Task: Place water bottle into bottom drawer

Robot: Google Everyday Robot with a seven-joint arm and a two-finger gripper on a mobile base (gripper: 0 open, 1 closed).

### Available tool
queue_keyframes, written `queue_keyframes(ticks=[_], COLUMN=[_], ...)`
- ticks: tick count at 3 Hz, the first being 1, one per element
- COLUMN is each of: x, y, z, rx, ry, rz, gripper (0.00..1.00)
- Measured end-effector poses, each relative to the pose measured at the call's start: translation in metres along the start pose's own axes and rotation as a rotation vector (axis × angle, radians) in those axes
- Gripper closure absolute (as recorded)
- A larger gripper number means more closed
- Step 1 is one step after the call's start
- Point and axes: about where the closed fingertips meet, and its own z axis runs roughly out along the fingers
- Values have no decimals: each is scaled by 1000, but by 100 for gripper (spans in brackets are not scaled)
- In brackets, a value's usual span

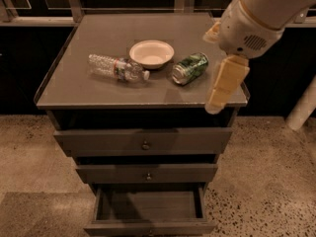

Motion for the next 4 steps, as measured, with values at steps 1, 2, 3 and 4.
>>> queue_keyframes(ticks=[1,2,3,4], x=[-43,-45,-47,-82], y=[-14,-15,-16,-25], z=[24,25,23,43], rx=[-33,-36,-9,-27], ry=[-65,-68,-90,-174], rz=[-54,-58,-55,-112], gripper=[0,0,0,0])
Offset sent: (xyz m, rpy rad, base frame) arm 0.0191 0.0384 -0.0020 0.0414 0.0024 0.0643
